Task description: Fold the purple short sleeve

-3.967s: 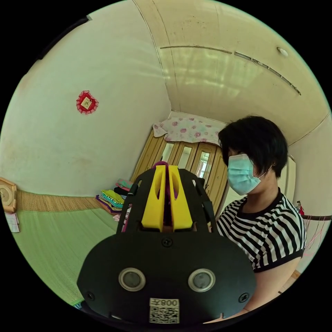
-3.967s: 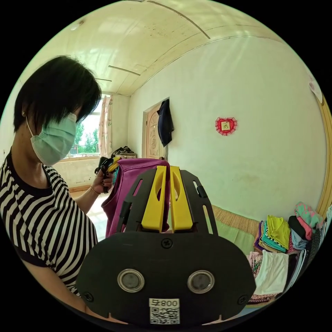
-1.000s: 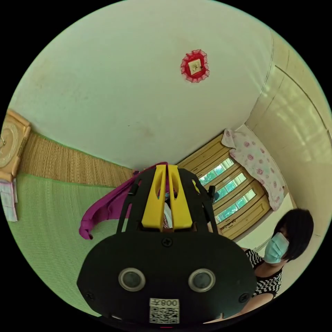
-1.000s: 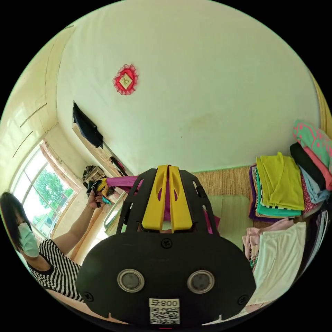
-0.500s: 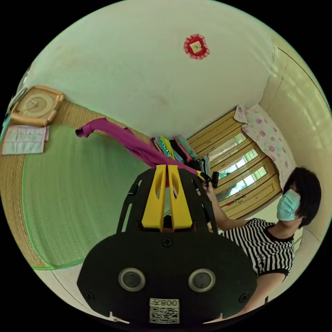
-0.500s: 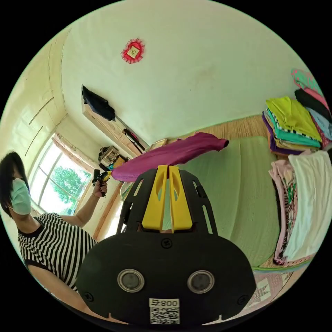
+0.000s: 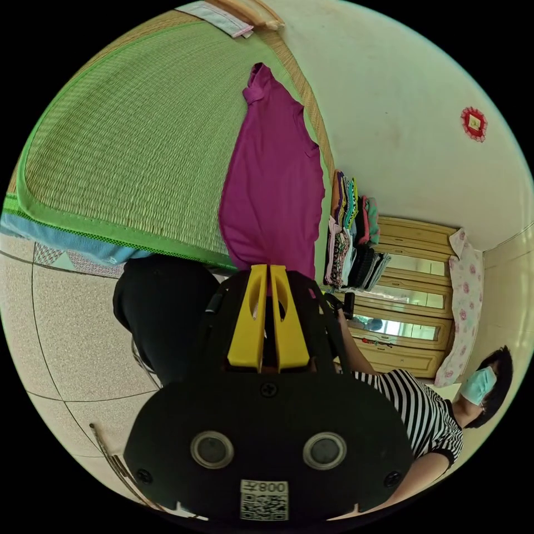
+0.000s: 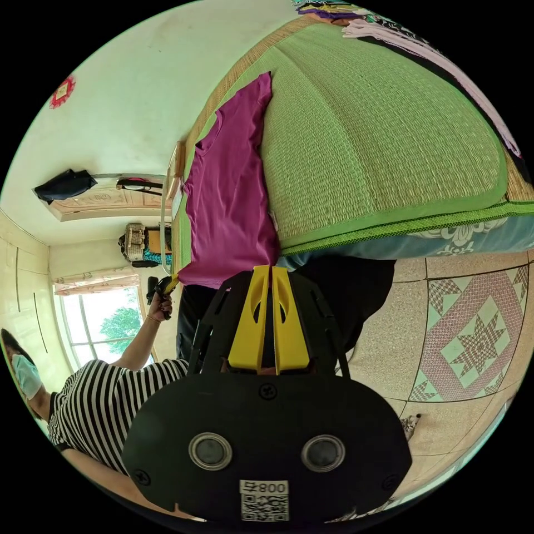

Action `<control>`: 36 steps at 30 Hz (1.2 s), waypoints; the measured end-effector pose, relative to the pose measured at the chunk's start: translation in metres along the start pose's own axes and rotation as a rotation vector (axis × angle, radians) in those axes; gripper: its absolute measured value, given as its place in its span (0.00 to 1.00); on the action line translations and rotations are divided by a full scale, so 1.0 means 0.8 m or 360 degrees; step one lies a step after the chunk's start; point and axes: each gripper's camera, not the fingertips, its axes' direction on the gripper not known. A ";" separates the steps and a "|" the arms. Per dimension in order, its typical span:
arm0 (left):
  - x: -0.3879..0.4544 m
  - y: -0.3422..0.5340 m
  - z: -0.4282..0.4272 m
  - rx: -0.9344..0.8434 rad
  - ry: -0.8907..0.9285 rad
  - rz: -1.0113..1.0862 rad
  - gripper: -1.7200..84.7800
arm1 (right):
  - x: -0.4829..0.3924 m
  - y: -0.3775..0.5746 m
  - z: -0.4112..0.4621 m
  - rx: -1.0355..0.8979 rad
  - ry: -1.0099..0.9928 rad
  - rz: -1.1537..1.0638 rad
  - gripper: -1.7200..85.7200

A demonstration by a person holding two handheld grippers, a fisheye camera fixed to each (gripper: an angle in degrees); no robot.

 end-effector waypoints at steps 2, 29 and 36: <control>0.002 -0.002 -0.003 -0.0017 -0.0030 0.0014 0.03 | 0.003 -0.005 -0.003 -0.0017 0.0010 0.0006 0.02; -0.030 -0.002 -0.040 0.0082 -0.0010 0.0163 0.02 | 0.024 -0.058 -0.091 0.0133 -0.0148 -0.0034 0.02; -0.006 -0.064 0.018 -0.0018 -0.0157 0.0321 0.02 | -0.041 -0.122 -0.034 0.0023 0.0057 -0.0234 0.02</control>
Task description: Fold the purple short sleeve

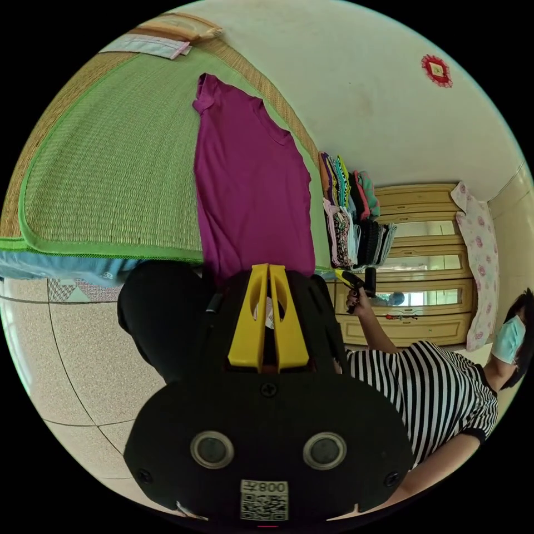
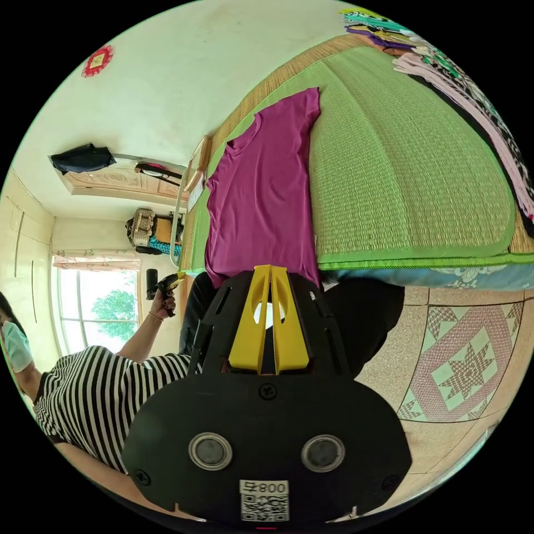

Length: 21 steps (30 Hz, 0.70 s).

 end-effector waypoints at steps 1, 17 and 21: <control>0.000 -0.015 0.018 -0.0029 -0.0028 0.0011 0.02 | -0.009 -0.012 0.016 -0.0034 0.0064 -0.0032 0.02; -0.071 -0.127 0.183 -0.0248 -0.0315 -0.0142 0.02 | 0.008 -0.057 0.140 -0.0296 0.0387 -0.0028 0.02; -0.047 -0.152 0.206 -0.0212 -0.0456 0.0058 0.02 | -0.013 -0.050 0.134 -0.0219 0.0520 -0.0126 0.02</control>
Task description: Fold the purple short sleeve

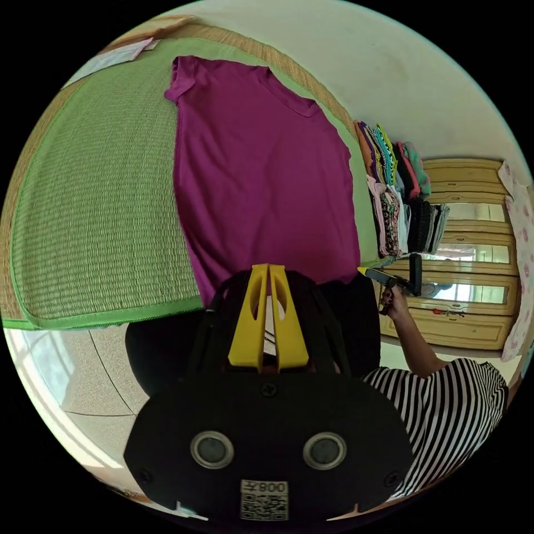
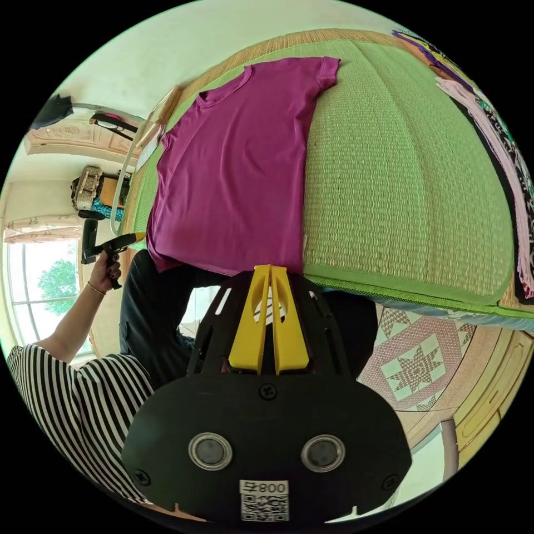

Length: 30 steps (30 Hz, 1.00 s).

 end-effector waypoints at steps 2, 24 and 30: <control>0.005 -0.015 0.021 -0.0039 -0.0116 0.0036 0.02 | -0.005 0.000 0.002 0.0018 0.0090 -0.0016 0.02; -0.029 -0.119 0.188 0.0091 -0.0474 0.0205 0.02 | -0.024 0.028 0.006 0.0097 0.0224 -0.0123 0.02; -0.002 -0.207 0.222 0.0162 -0.0305 0.0462 0.03 | 0.008 0.022 -0.043 0.0393 0.0047 -0.0045 0.03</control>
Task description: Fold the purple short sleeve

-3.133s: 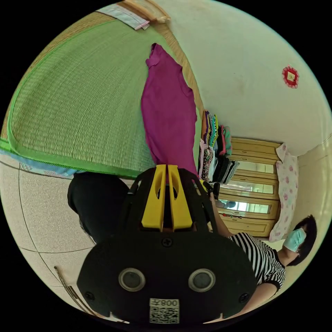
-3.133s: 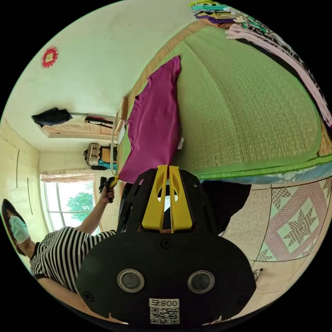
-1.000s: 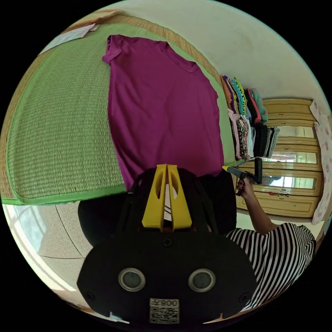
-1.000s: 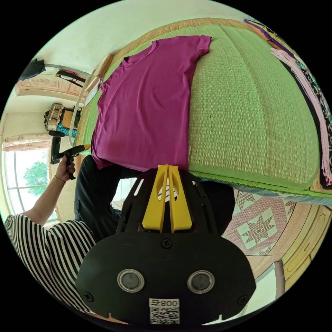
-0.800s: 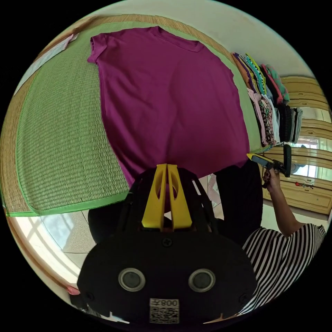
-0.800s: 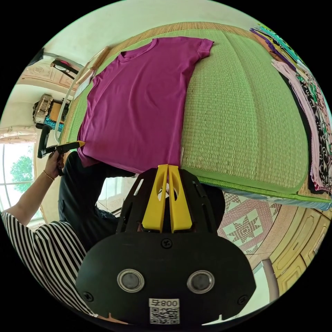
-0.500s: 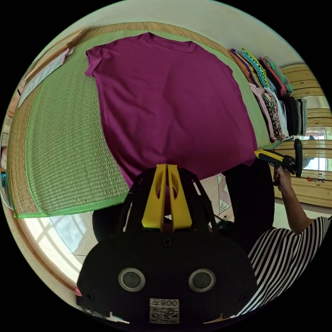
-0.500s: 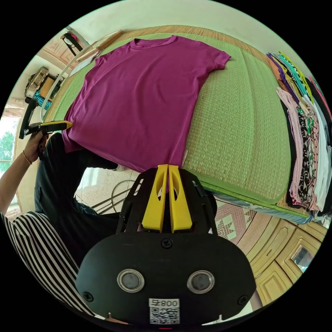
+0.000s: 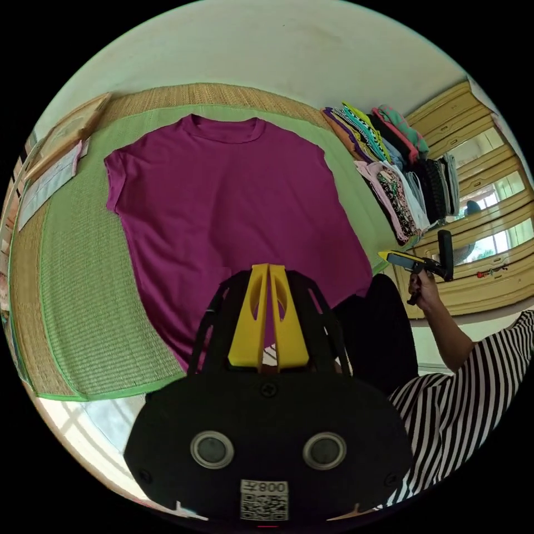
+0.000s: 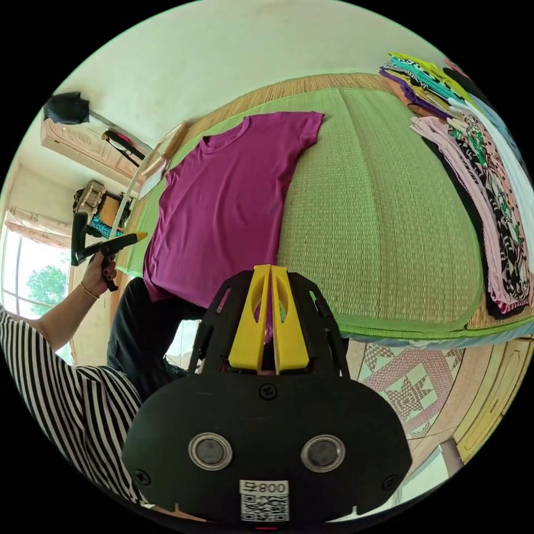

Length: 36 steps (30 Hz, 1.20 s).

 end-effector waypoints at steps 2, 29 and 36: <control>0.006 -0.042 0.027 -0.0001 0.0112 0.0088 0.03 | 0.006 -0.017 -0.006 0.0081 -0.0011 0.0004 0.04; 0.069 -0.586 0.402 -0.0215 -0.0166 0.0684 0.12 | 0.031 -0.222 0.041 0.0272 0.0211 -0.0176 0.10; 0.062 -0.620 0.443 -0.0228 -0.0360 0.0747 0.06 | 0.021 -0.223 0.024 0.0250 0.0234 -0.0232 0.08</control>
